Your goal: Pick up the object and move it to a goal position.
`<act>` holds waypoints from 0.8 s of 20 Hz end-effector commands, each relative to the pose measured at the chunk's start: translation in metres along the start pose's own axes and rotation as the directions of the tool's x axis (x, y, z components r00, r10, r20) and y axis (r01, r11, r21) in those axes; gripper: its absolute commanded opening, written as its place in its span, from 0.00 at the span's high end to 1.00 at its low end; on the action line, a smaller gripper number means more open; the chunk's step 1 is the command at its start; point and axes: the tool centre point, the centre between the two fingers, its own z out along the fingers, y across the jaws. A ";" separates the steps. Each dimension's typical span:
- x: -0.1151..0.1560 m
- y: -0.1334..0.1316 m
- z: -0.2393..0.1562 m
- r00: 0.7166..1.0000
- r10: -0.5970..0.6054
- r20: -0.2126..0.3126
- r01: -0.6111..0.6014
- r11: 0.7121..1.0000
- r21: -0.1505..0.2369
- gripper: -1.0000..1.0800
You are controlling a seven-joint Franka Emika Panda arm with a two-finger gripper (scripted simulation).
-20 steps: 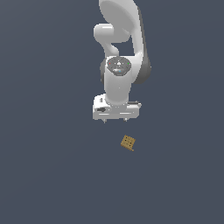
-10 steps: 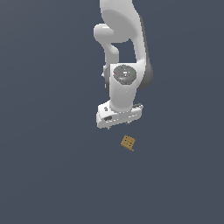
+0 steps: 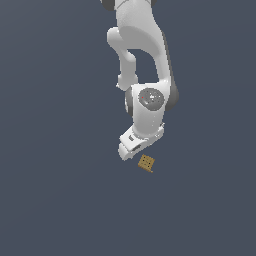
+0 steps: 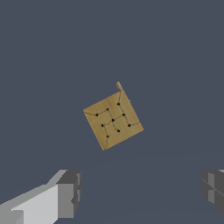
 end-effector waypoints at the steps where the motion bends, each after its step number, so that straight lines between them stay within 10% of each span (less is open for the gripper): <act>1: 0.007 -0.003 0.008 0.997 -0.083 -0.003 0.083 0.997 0.000 0.04; 16: 0.037 -0.018 0.040 0.907 -0.421 -0.024 0.421 0.907 -0.004 0.04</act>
